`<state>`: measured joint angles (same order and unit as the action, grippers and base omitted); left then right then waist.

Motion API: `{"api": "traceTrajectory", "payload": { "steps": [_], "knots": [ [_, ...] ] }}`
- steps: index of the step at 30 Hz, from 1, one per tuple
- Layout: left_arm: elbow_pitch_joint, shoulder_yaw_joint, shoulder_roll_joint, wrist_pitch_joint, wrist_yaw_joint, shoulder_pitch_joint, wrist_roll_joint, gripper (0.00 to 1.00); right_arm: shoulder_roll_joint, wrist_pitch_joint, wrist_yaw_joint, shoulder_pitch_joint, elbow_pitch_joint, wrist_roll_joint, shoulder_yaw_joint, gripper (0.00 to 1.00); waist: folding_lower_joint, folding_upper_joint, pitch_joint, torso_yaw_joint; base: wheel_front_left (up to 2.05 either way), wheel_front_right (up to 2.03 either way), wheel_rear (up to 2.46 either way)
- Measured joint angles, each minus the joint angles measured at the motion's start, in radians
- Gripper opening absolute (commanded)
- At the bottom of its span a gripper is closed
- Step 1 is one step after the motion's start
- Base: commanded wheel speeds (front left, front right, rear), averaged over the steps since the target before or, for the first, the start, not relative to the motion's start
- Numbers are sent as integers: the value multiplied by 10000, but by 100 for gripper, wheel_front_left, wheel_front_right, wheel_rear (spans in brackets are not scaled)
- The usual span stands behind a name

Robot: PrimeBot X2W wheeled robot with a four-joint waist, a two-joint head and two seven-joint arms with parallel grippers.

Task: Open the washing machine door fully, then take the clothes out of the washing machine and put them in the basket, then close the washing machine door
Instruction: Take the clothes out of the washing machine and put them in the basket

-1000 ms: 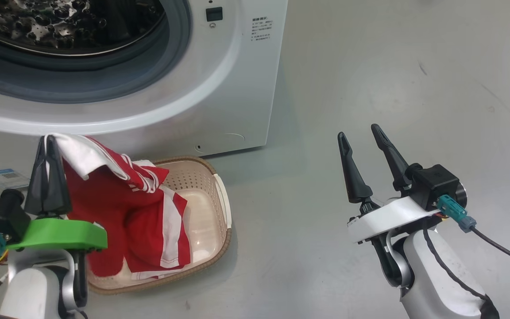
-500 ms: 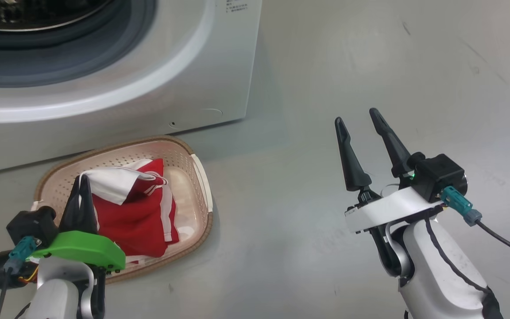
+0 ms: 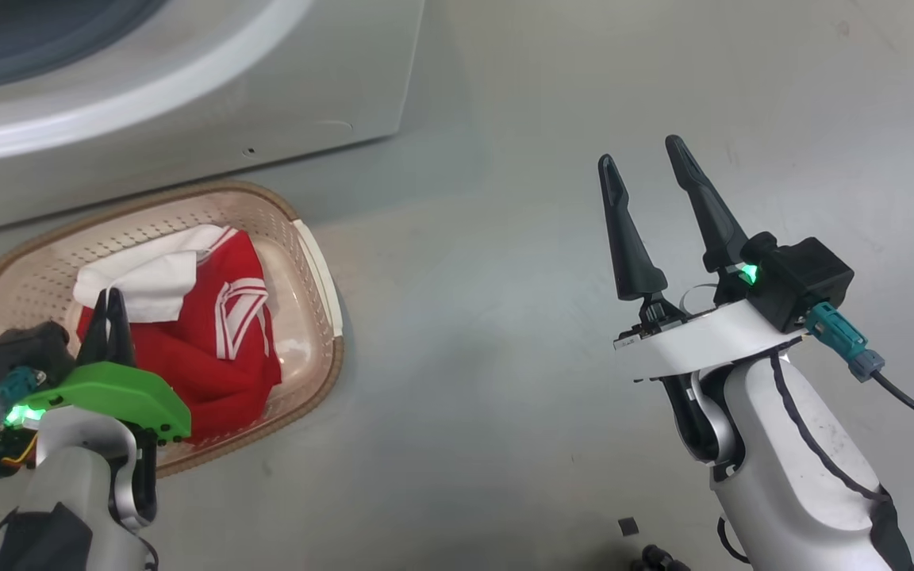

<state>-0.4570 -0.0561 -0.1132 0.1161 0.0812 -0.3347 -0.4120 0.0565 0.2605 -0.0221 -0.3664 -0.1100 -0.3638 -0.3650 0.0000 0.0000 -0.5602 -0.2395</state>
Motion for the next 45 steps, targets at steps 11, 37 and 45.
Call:
{"api": "traceTrajectory", "payload": {
  "steps": [11,37,45],
  "knots": [
    [-1615,422,-297,121,-31,-938,-23,0,-2,0,-86,-591,309,-40,-148,100,0,0,-1309,-375,0,0,0],
    [-4418,184,102,525,-594,-2452,-391,100,-4,0,-151,-983,-94,119,-140,100,0,0,-1630,-116,0,0,0],
    [-4497,-134,401,980,-882,-2603,-270,100,0,0,-40,-960,-529,462,29,100,0,0,-1105,390,0,0,0]
  ]
}}
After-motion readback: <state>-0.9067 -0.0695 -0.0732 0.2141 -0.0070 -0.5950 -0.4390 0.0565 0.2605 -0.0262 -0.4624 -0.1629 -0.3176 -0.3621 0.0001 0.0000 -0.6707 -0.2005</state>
